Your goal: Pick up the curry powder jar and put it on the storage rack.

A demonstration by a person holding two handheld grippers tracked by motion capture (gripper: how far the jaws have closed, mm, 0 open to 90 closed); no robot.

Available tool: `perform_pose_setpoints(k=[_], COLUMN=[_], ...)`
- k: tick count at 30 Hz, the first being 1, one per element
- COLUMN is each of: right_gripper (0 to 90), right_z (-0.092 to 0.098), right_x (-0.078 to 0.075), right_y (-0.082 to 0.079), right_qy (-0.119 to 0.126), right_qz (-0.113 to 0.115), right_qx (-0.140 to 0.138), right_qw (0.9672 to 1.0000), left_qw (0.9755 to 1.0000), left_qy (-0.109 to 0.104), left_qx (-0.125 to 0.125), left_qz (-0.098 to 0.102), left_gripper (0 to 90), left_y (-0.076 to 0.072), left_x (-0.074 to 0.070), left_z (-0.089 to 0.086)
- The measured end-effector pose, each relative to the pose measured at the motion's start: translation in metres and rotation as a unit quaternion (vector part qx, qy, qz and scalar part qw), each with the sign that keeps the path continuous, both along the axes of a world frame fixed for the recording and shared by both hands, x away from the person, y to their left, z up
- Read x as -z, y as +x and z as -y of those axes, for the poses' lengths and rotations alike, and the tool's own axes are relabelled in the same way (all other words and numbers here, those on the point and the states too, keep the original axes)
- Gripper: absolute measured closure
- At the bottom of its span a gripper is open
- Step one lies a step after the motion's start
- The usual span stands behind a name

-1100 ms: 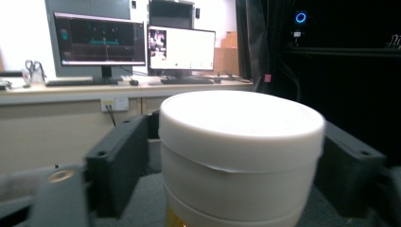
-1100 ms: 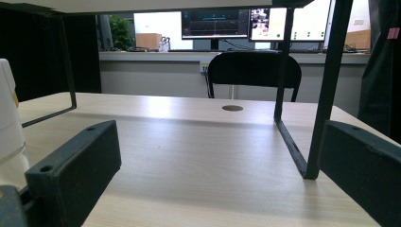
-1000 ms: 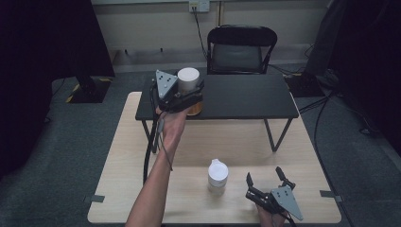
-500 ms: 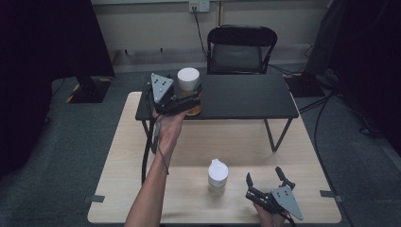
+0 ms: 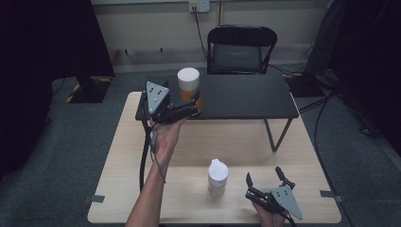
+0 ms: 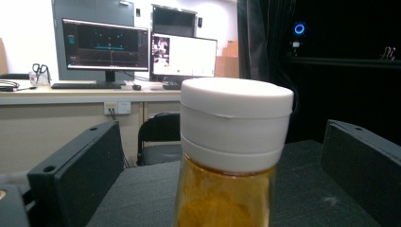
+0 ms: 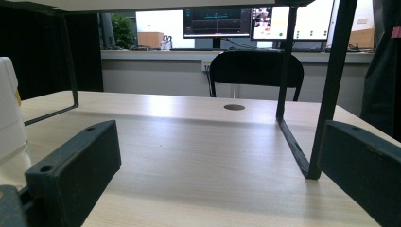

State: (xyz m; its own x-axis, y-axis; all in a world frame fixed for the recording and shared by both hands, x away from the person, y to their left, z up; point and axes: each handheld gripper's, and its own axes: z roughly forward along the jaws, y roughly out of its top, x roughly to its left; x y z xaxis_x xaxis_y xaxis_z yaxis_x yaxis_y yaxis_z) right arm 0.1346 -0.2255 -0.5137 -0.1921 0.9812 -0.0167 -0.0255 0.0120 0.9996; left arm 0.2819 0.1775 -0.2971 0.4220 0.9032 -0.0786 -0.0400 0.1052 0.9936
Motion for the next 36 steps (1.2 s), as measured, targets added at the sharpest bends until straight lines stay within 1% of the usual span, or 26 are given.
perform_pose_setpoints(k=[3,5,8,11,18,22,24,26,29,33,35,36], right_gripper=[0.0,0.0,0.0,0.0,0.0,0.0,0.0,0.0,0.0,0.0,0.0,0.0], right_z=[0.000,0.001,0.001,0.001,0.000,0.000,0.000,0.000,0.000,0.000,0.000,0.000], right_x=[0.001,0.001,0.001,0.001,0.001,0.001,0.001,0.001,0.000,0.000,0.000,0.000], right_y=[0.000,0.000,0.000,0.000,0.000,0.000,0.000,0.000,0.000,0.000,0.000,0.000], right_qy=[0.001,0.001,0.002,0.001,0.002,0.001,0.001,0.001,0.002,0.002,0.001,0.002], right_qz=[0.002,0.002,0.002,0.002,0.002,0.002,0.002,0.002,0.001,0.001,0.001,0.001], right_qx=[0.000,0.000,0.000,-0.001,0.000,0.000,0.000,0.000,0.001,0.001,0.002,0.002], right_qw=[1.0000,1.0000,1.0000,1.0000,1.0000,1.0000,1.0000,1.0000,1.0000,1.0000,1.0000,1.0000], left_qw=[1.0000,0.9999,0.9999,0.9999,0.9998,0.9997,0.9998,0.9997,0.9996,0.9994,0.9993,0.9992], left_qy=[0.001,0.006,0.002,0.004,0.005,0.001,-0.003,0.003,0.005,0.000,-0.001,0.000], left_qx=[0.000,-0.006,0.000,-0.002,-0.007,-0.007,-0.007,-0.010,-0.012,-0.017,-0.018,-0.019], left_qz=[0.003,0.011,0.010,0.014,0.021,0.024,0.021,0.021,0.023,0.030,0.032,0.036], left_gripper=[0.0,0.0,0.0,0.0,0.0,0.0,0.0,0.0,0.0,0.0,0.0,0.0], left_y=[-0.005,-0.011,-0.016,-0.025,-0.039,-0.046,-0.050,-0.053,-0.059,-0.066,-0.071,-0.073], left_x=[0.002,0.007,0.011,0.017,0.025,0.032,0.035,0.038,0.042,0.049,0.052,0.054], left_z=[-0.002,-0.002,-0.005,-0.008,-0.011,-0.012,-0.013,-0.013,-0.012,-0.013,-0.013,-0.013])
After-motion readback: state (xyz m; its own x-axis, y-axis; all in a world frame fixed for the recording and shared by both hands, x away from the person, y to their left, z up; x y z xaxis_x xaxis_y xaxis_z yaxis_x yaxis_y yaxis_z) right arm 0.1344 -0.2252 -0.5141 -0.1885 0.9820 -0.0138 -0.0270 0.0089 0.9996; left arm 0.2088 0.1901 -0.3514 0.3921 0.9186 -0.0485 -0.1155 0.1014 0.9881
